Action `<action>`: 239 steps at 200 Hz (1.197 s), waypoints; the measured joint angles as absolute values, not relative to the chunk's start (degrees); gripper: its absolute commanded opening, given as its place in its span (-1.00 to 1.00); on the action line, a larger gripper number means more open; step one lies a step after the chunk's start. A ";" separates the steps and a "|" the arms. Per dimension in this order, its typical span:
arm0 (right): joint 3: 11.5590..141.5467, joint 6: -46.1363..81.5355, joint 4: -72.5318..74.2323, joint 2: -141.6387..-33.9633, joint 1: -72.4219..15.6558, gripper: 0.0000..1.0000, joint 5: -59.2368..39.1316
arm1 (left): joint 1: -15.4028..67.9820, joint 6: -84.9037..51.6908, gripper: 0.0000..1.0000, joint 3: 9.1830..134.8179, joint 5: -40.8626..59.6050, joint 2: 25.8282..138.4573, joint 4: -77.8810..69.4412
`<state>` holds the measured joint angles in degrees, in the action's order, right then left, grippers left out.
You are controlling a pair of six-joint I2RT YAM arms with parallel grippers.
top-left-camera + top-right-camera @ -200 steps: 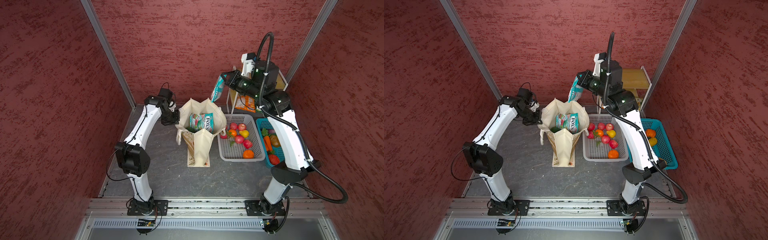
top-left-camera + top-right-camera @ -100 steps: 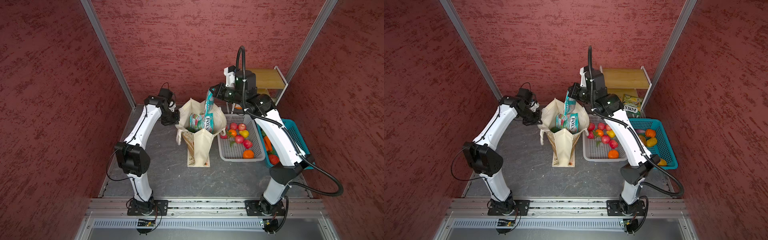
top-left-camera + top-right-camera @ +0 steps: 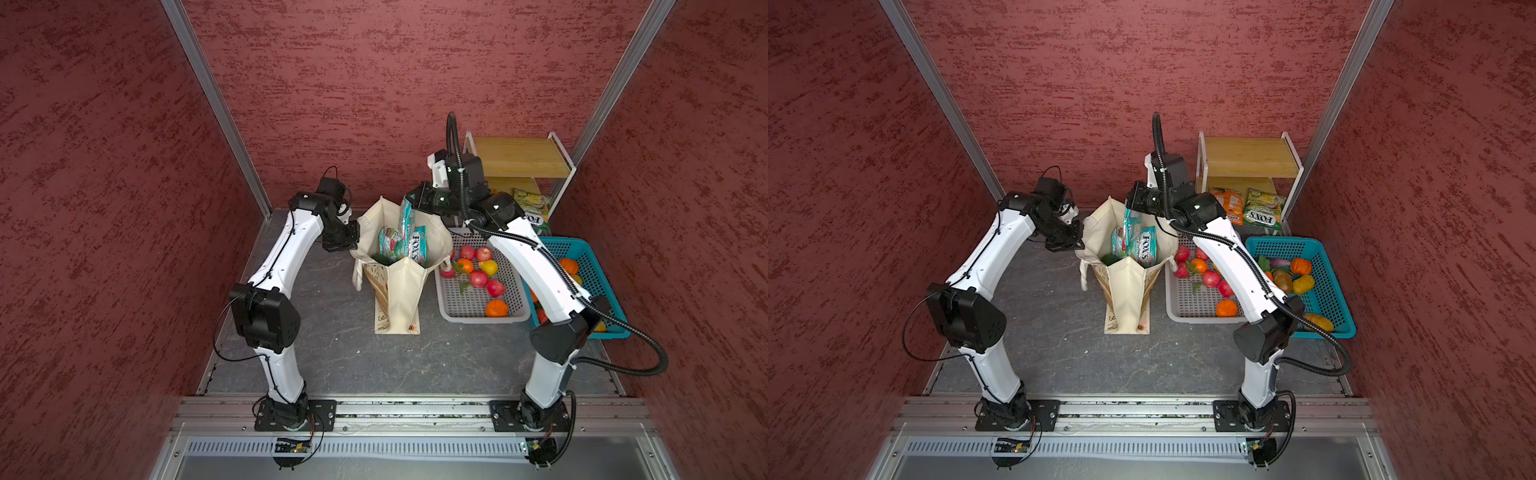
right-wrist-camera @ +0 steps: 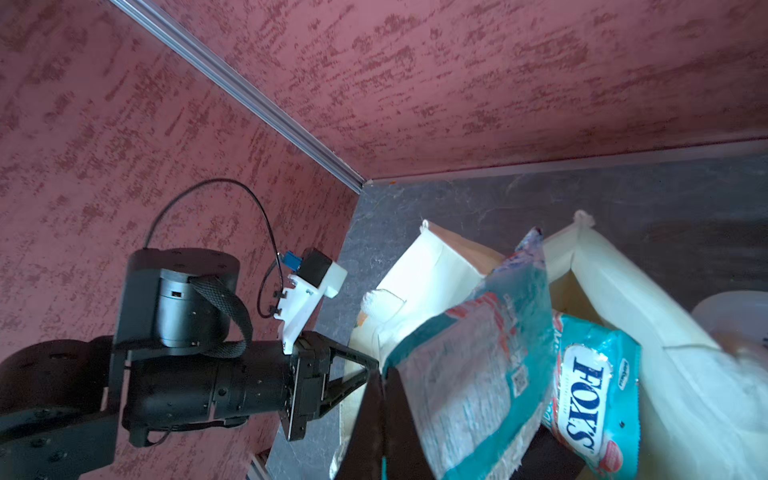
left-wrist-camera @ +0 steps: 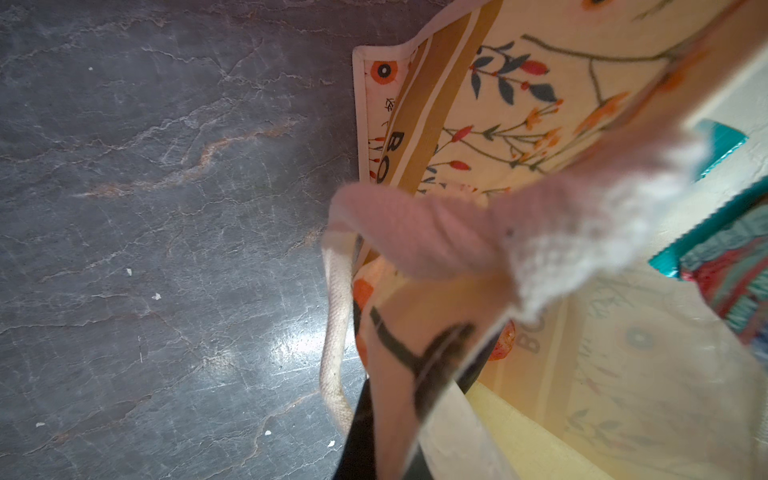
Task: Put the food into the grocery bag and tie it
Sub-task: 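Lower the mint candy bag into the tote bag and open the right gripper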
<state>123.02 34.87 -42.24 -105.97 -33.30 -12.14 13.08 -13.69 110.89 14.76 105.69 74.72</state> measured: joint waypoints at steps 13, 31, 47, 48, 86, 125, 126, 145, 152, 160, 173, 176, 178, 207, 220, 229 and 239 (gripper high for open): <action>121.60 34.79 -42.06 -106.08 -34.04 -1.00 -12.32 | 13.08 -13.72 -0.95 110.89 14.76 105.69 74.72; 119.42 34.65 -41.36 -106.13 -34.70 -1.00 -12.47 | 13.08 -13.69 -0.95 110.89 14.76 105.69 74.72; 116.86 34.65 -40.18 -106.15 -35.09 -1.00 -12.64 | 13.08 -13.69 -0.95 110.89 14.79 105.69 74.72; 116.64 34.65 -40.14 -106.15 -35.11 -1.00 -12.67 | 13.08 -13.69 -0.95 110.89 14.79 105.69 74.72; 110.56 34.65 -38.61 -107.26 -35.20 -1.00 -12.60 | 13.08 -13.69 -0.95 110.89 14.94 105.69 74.72; 106.43 34.52 -36.62 -108.22 -35.20 -1.00 -12.23 | 13.08 -13.69 -0.95 110.89 14.94 105.69 74.67; 106.39 34.50 -36.58 -108.25 -35.20 -1.00 -12.23 | 13.08 -13.69 -0.95 110.89 14.94 105.69 74.67; 105.43 34.41 -35.40 -108.25 -35.22 -1.00 -12.10 | 13.08 -13.69 -0.95 110.89 14.94 105.69 74.67; 105.06 34.39 -35.11 -108.25 -35.22 -0.99 -12.03 | 13.08 -13.69 -0.95 110.89 14.94 105.69 74.70; 104.73 34.28 -34.96 -108.25 -35.20 -0.97 -11.99 | 13.08 -13.69 -0.95 110.89 14.94 105.69 74.70; 104.38 34.20 -34.89 -108.36 -35.20 -0.91 -11.97 | 13.08 -13.69 -0.95 110.89 14.94 105.69 74.70; 104.36 34.20 -34.89 -108.44 -35.20 -0.89 -11.94 | 13.08 -13.69 -0.94 110.89 14.94 105.69 74.70; 104.36 34.17 -34.87 -108.47 -35.20 -0.88 -11.94 | 13.08 -13.69 -0.95 110.89 14.94 105.69 74.70; 104.33 33.69 -34.81 -108.84 -35.20 -0.56 -11.38 | 13.08 -13.67 -0.94 110.89 14.92 105.69 74.72; 104.33 33.36 -34.98 -108.88 -35.20 -0.33 -10.83 | 13.08 -13.67 -0.95 110.89 14.92 105.69 74.72; 104.40 32.97 -35.38 -108.88 -35.20 -0.20 -10.41 | 13.08 -13.67 -0.95 110.89 14.94 105.69 74.72; 104.79 32.60 -35.97 -108.88 -35.20 -0.08 -9.74 | 13.08 -13.67 -0.95 110.89 14.94 105.69 74.72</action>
